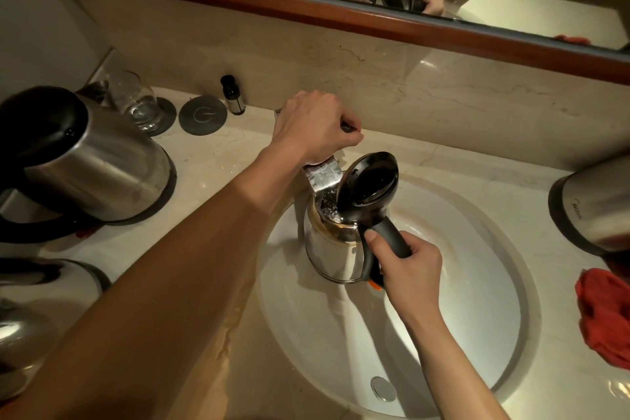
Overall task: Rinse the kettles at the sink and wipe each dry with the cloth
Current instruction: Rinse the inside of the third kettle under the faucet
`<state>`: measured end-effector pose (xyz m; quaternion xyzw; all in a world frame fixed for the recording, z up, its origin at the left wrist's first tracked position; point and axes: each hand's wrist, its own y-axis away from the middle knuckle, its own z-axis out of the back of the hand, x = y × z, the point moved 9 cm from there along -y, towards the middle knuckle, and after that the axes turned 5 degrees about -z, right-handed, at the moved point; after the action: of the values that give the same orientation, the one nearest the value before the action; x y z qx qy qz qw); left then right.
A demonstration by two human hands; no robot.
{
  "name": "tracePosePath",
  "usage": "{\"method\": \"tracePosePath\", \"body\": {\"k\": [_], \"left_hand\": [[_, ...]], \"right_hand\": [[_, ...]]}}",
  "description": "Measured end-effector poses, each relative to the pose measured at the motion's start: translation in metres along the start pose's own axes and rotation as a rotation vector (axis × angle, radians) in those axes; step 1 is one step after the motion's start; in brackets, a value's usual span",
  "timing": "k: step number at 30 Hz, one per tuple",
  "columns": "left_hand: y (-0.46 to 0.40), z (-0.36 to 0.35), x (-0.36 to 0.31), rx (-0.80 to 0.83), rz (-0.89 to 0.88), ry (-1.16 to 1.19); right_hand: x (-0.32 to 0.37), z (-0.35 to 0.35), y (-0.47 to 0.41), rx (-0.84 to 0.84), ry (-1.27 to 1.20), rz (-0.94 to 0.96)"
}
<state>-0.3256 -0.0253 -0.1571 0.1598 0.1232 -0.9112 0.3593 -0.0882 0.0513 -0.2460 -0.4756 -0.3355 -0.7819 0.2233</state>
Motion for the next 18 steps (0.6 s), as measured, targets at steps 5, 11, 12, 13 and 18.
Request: {"method": "tracePosePath", "body": {"k": [5, 11, 12, 13, 18], "left_hand": [[-0.0001, -0.0009, 0.0017, 0.004, 0.006, 0.0], [0.0002, -0.0003, 0.0008, 0.007, 0.007, 0.004], [0.0001, -0.0008, 0.001, 0.009, 0.01, 0.003], [0.0, -0.0014, 0.0017, 0.014, 0.014, 0.005], [0.0002, -0.0017, 0.0022, 0.017, 0.018, 0.008]], "right_hand": [[0.0011, -0.0007, -0.0004, -0.001, 0.001, -0.003], [0.003, -0.002, 0.0, 0.015, -0.02, -0.017], [0.0036, -0.0018, 0.0, 0.016, -0.019, -0.016], [0.0031, -0.0017, -0.0002, 0.017, -0.016, -0.016], [0.0019, -0.0019, -0.0011, 0.014, 0.015, -0.016]]}}
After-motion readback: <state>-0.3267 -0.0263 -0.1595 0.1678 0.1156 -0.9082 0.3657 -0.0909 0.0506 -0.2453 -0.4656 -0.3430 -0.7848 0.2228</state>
